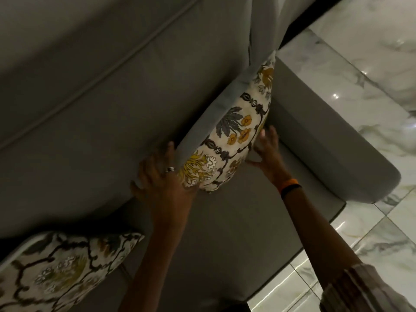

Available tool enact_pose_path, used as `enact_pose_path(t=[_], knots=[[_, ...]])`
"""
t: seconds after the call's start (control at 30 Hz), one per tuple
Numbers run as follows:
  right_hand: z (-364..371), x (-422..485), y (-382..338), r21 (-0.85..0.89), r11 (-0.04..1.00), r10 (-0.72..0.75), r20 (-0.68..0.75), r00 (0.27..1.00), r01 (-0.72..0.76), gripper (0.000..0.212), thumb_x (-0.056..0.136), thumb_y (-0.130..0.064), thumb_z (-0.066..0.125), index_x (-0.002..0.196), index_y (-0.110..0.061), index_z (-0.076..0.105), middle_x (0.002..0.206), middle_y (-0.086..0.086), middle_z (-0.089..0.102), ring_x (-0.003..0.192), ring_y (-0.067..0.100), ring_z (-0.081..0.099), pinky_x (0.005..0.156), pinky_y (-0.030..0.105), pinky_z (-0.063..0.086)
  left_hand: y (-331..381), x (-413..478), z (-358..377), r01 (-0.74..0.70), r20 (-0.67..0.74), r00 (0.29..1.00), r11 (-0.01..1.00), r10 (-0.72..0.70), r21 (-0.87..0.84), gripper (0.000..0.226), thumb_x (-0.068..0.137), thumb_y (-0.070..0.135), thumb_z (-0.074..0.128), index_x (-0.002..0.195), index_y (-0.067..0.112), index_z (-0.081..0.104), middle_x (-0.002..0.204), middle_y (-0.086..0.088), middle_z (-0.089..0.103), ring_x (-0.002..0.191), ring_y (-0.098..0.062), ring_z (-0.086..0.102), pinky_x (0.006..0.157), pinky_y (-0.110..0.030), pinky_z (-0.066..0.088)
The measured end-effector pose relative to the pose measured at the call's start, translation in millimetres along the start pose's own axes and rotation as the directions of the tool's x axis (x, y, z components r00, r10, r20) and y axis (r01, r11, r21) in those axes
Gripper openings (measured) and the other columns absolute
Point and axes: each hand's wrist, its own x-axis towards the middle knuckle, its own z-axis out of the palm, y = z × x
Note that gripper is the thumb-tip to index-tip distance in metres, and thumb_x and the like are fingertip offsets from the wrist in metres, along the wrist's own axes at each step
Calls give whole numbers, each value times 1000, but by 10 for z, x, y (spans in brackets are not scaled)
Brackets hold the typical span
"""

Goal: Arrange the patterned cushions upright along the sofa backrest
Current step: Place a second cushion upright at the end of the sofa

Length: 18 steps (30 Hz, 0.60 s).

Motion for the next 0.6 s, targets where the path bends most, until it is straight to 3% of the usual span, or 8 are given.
enact_pose_path(t=[0.07, 0.13, 0.23, 0.3, 0.37, 0.43, 0.53, 0.6], knots=[[25, 95, -273, -109, 985, -143, -110, 984, 131, 76, 102, -46, 55, 163, -36, 9, 158, -6, 39, 145, 27, 41, 111, 62, 42, -135, 36, 138, 213, 15, 973, 866, -232, -452, 128, 53, 40, 94, 155, 29, 17, 157, -11, 31, 139, -31, 39, 106, -59, 46], [39, 278, -542, -159, 965, -228, -112, 967, 209, 81, 99, -53, 57, 163, -31, 12, 169, 7, 27, 149, 28, 38, 118, 58, 38, -200, 99, 320, 368, 145, 887, 481, -438, -796, 132, 46, 36, 99, 149, 45, 17, 155, -2, 30, 136, -25, 44, 105, -56, 50], [91, 490, -809, -202, 950, -234, 45, 971, 238, 86, 88, -69, 62, 157, -29, 29, 159, 8, 46, 139, 23, 55, 117, 52, 44, -102, 167, 465, 437, 344, 814, 104, -468, -893, 120, 46, 45, 99, 144, 43, 30, 150, -6, 43, 132, -24, 52, 104, -57, 50], [33, 562, -835, -223, 948, -201, 138, 970, 228, 76, 89, -70, 59, 151, -30, 41, 149, 4, 59, 132, 22, 63, 115, 52, 47, 54, 179, 411, 401, 315, 848, 129, -427, -907, 86, 60, 37, 94, 133, 28, 49, 133, 0, 59, 121, -13, 60, 106, -50, 50], [-52, 527, -865, -196, 956, -198, 108, 974, 216, 83, 88, -72, 61, 154, -27, 40, 146, 5, 63, 130, 26, 65, 114, 54, 47, 153, 274, 314, 300, 173, 899, 277, -403, -913, 52, 74, 20, 86, 114, 35, 55, 116, 15, 61, 108, 8, 61, 104, -29, 51], [-30, 350, -949, -186, 955, -233, 13, 972, 231, 73, 98, -60, 55, 157, -20, 35, 142, 5, 65, 125, 20, 69, 107, 48, 55, 190, 452, 271, 186, 47, 937, 379, -347, -907, 44, 82, 9, 79, 110, 31, 54, 110, 20, 58, 99, 18, 59, 91, -10, 48], [-85, 377, -880, -178, 934, -310, 35, 950, 311, 53, 110, -43, 38, 154, -15, 32, 128, -8, 65, 101, -7, 73, 83, 21, 63, 203, 645, 354, 192, 68, 953, 418, -295, -888, 38, 85, 11, 77, 115, 15, 55, 106, 13, 60, 95, 16, 60, 83, -6, 47], [-131, 410, -812, -175, 948, -263, 38, 964, 266, 80, 97, -62, 53, 159, -19, 28, 142, 0, 61, 121, 7, 69, 100, 36, 59, 219, 644, 450, 244, 131, 947, 386, -295, -890, 51, 81, 25, 80, 121, 6, 53, 110, 5, 61, 98, 5, 61, 84, -7, 48]])
